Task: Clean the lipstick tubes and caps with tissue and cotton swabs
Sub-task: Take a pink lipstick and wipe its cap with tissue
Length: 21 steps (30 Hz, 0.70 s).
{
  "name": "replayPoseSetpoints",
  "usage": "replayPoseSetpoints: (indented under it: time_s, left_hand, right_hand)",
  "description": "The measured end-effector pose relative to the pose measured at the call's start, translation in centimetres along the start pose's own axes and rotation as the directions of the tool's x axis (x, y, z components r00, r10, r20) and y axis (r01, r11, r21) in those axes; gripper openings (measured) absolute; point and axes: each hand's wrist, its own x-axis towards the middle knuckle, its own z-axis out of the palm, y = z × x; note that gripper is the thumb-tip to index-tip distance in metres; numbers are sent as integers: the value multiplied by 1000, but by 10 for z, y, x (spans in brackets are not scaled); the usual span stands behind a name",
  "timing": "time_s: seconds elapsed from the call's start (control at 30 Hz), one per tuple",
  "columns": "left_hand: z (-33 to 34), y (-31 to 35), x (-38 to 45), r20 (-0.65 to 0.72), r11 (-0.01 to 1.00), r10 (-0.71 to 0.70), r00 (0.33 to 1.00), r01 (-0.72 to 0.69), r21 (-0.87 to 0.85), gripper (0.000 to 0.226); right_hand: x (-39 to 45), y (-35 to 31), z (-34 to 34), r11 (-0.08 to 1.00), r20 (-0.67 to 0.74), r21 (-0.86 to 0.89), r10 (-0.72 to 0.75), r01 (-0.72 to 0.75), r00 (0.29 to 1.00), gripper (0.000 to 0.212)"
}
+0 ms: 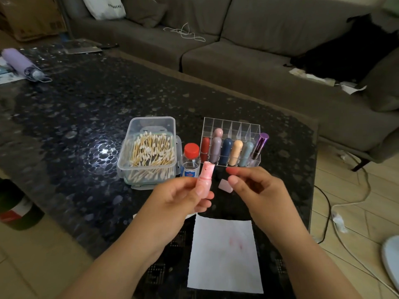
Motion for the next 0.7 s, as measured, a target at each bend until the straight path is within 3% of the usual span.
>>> replayPoseSetpoints:
  time_s: [0.1, 0.27, 0.53, 0.7]
  left_hand:
    - [3, -2, -1, 77, 990, -41, 996, 51, -129, 38]
    - [11, -4, -3, 166, 962, -89, 982, 128, -242, 36]
    - [19, -7, -4, 189, 962, -105, 976, 148, -230, 33]
    - [19, -7, -3, 179, 977, -53, 982, 88, -194, 27]
  right_hand:
    - [-7, -11, -5, 980, 61, 198, 3, -15, 998, 27]
    - [-9, -17, -7, 956, 82, 292, -14, -10, 997, 26]
    - [-13, -22, -11, 938, 68, 345, -20, -5, 997, 22]
    - [-15, -22, -12, 930, 52, 367, -42, 20, 998, 23]
